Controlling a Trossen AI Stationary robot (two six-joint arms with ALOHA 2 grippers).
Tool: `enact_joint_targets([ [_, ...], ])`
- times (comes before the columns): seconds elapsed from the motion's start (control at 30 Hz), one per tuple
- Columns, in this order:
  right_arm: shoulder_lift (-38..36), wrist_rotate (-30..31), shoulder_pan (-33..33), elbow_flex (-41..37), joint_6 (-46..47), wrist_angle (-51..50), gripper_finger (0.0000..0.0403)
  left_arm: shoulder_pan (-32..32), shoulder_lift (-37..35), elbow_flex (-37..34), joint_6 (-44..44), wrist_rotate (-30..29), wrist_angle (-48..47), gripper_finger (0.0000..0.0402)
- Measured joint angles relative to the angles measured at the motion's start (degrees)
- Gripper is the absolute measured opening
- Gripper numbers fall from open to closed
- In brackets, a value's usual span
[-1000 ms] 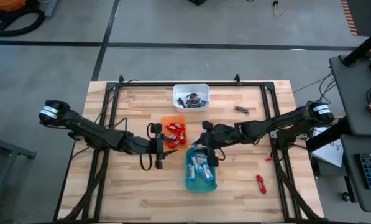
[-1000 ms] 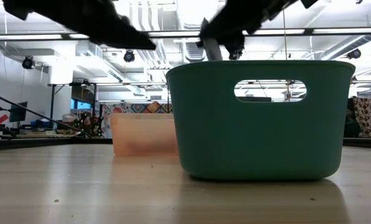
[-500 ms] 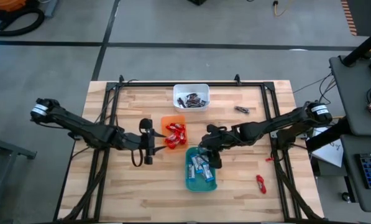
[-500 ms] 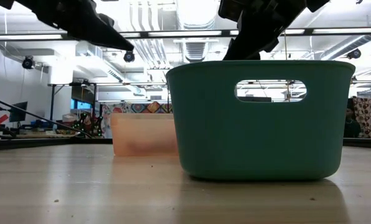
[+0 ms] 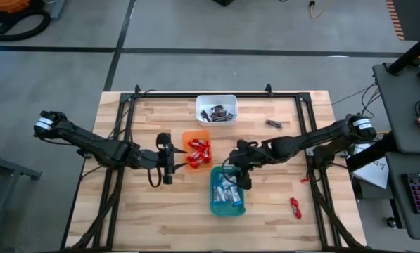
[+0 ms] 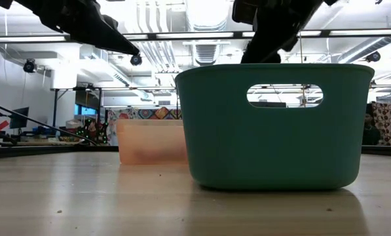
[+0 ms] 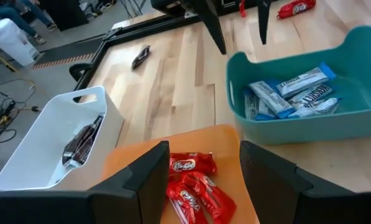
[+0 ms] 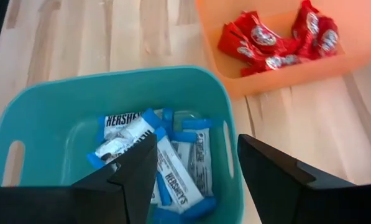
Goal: Sort candy
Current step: Put the red chocolate bar into the orange bin
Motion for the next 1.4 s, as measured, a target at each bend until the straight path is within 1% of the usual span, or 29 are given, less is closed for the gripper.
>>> enact_joint_targets([
  [0.1,0.0,0.7,0.0,3.2,2.8,-5.8,0.0214,0.0,0.0,0.0,-0.2,0.0,-0.6,0.0176],
  [0.23,0.0,1.5,0.0,7.7,8.9,-14.2,0.0215,0.2,0.0,0.0,-0.9,0.0,-3.3,0.0164],
  [0.3,0.0,1.5,0.0,9.8,12.7,-18.2,0.0215,0.4,0.0,0.0,-1.4,0.0,-4.7,0.0157],
  [0.4,0.0,1.4,0.0,11.9,20.8,-23.9,0.0215,1.4,0.0,0.0,-2.1,0.0,-6.1,0.0151],
  [0.47,0.0,0.4,0.0,12.4,26.0,-28.4,0.0215,2.0,0.0,0.0,-2.1,-0.7,-6.6,0.0148],
  [0.57,0.0,-2.6,0.3,12.0,32.3,-34.9,0.0215,3.2,0.0,0.8,-2.1,-1.4,-8.4,0.0143],
  [0.63,0.0,-3.6,1.1,11.0,36.4,-39.4,0.0215,3.6,0.0,1.6,-2.1,-2.9,-9.3,0.0139],
  [0.73,0.0,-6.2,2.9,9.1,42.8,-43.8,0.0215,3.7,0.0,2.2,-1.8,-7.2,-10.1,0.0133],
  [0.83,-0.1,-10.0,5.7,6.6,49.2,-45.1,0.0215,3.7,0.0,2.6,-0.9,-11.4,-10.1,0.0130],
  [0.93,-0.1,-14.2,9.3,4.2,55.8,-44.8,0.0215,3.7,0.0,2.6,-0.4,-14.1,-10.5,0.0130],
  [1.1,-0.1,-19.9,16.0,0.4,67.5,-43.8,0.0215,3.7,0.0,2.7,-0.3,-15.5,-10.5,0.0129],
  [1.2,-0.1,-21.1,20.2,-1.1,74.3,-43.0,0.0215,3.7,0.0,2.7,-0.3,-15.5,-10.5,0.0129],
  [1.4,-0.1,-21.5,27.3,-2.6,87.2,-39.6,0.0215,3.7,0.0,2.7,-0.3,-15.5,-10.8,0.0129],
])
